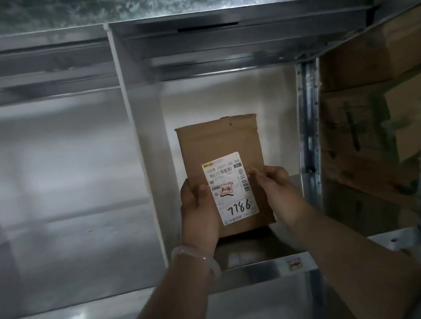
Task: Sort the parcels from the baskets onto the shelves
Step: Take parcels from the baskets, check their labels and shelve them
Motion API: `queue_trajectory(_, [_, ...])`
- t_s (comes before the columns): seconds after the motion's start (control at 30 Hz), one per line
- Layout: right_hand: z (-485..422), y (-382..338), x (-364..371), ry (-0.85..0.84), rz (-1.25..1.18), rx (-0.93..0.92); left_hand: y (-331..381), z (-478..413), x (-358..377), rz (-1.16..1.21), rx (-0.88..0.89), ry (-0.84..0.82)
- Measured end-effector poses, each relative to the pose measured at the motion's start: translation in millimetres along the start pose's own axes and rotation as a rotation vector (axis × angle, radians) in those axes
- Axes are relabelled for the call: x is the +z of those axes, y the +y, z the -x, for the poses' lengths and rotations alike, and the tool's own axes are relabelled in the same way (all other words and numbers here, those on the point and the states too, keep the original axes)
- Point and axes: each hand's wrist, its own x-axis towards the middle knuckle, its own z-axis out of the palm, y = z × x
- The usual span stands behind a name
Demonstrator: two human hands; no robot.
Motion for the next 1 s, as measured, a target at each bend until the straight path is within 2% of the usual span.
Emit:
queue_trajectory(0.2, [-1, 9, 6, -0.086, 0.074, -0.036, 2, -7, -1, -0.058, -0.066, 0.053])
queue_trajectory(0.53, [14, -1, 6, -0.138, 0.074, -0.083, 9, -1, -7, -0.085, -0.139, 0.041])
queue_trajectory(0.83, [39, -2, -10, -0.074, 0.178, -0.113, 10, 35, -9, -0.157, -0.042, 0.015])
queue_trajectory(1.0, [68, 0, -17, -0.077, 0.232, -0.170, 8, 70, -13, -0.215, 0.129, 0.011])
